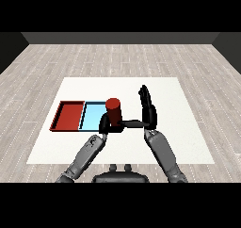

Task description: Pick the red can and put it in the red box

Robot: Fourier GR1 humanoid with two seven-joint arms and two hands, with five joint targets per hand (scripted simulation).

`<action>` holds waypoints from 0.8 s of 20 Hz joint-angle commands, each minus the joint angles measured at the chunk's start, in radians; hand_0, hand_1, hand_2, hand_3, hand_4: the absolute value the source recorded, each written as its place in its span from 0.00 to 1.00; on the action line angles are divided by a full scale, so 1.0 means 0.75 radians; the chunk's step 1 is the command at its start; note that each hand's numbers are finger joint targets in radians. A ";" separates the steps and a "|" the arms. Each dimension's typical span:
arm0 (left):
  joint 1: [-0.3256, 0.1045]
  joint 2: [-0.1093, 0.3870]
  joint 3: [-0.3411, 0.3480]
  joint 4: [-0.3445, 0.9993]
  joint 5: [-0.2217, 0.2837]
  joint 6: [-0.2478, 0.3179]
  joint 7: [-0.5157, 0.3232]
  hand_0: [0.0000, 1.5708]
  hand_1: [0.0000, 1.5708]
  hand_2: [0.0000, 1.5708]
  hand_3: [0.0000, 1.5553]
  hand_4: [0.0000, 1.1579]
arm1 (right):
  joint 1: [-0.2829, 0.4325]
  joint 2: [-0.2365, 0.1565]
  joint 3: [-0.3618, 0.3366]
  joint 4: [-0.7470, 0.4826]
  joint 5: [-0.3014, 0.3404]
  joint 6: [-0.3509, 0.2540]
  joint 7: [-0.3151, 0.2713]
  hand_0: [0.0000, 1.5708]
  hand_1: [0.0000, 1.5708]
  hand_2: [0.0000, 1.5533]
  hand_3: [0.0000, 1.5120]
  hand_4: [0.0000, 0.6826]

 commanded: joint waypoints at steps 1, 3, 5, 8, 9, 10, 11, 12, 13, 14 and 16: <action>-0.068 -0.004 0.081 0.024 -0.037 -0.002 0.050 1.00 1.00 1.00 0.94 0.98 | 0.185 -0.069 -0.030 -0.219 -0.036 0.064 -0.011 0.00 0.00 0.00 0.00 0.00; 0.003 0.066 0.093 -0.068 -0.021 -0.050 0.066 1.00 1.00 1.00 0.95 0.99 | 0.221 -0.126 -0.121 -0.300 -0.104 0.116 -0.011 0.00 0.00 0.00 0.00 0.00; 0.014 0.068 0.148 -0.002 -0.027 -0.104 -0.008 1.00 1.00 1.00 0.94 0.99 | 0.276 -0.087 -0.124 -0.217 -0.077 0.123 -0.142 0.00 0.00 0.00 0.00 0.00; -0.029 0.097 0.183 0.006 -0.062 -0.069 0.053 1.00 1.00 1.00 0.94 0.99 | 0.422 -0.158 -0.201 -0.366 -0.125 0.129 -0.054 0.00 0.00 0.00 0.00 0.00; -0.058 0.126 0.226 -0.020 -0.078 -0.040 0.056 1.00 1.00 1.00 0.94 0.98 | 0.397 -0.175 -0.260 -0.252 -0.163 0.181 -0.132 0.00 0.00 0.00 0.00 0.00; -0.034 0.200 0.245 -0.024 -0.073 -0.075 0.073 1.00 1.00 0.99 0.93 0.98 | 0.546 -0.186 -0.198 -0.350 -0.096 0.157 -0.163 0.00 0.00 0.00 0.00 0.00; 0.004 0.245 0.283 -0.035 -0.063 -0.074 0.083 1.00 1.00 1.00 0.94 0.97 | 0.552 -0.204 -0.238 -0.371 -0.118 0.151 -0.111 0.00 0.00 0.00 0.00 0.00; -0.086 0.253 0.332 -0.021 -0.041 -0.079 0.160 1.00 1.00 1.00 0.94 0.97 | 0.606 -0.226 -0.293 -0.349 -0.168 0.203 -0.187 0.00 0.00 0.00 0.00 0.00; -0.063 0.316 0.371 0.032 -0.050 -0.105 0.136 1.00 1.00 1.00 0.94 0.97 | 0.531 -0.193 -0.271 -0.268 -0.149 0.189 -0.174 0.00 0.00 0.00 0.00 0.00; -0.145 0.305 0.418 0.134 -0.042 -0.115 0.123 1.00 1.00 1.00 0.94 0.97 | 0.537 -0.206 -0.345 -0.277 -0.217 0.213 -0.181 0.00 0.00 0.00 0.00 0.00; -0.033 0.383 0.419 0.116 -0.091 -0.086 0.134 1.00 1.00 1.00 0.96 0.97 | 0.548 -0.228 -0.376 -0.236 -0.223 0.235 -0.196 0.00 0.00 0.00 0.00 0.00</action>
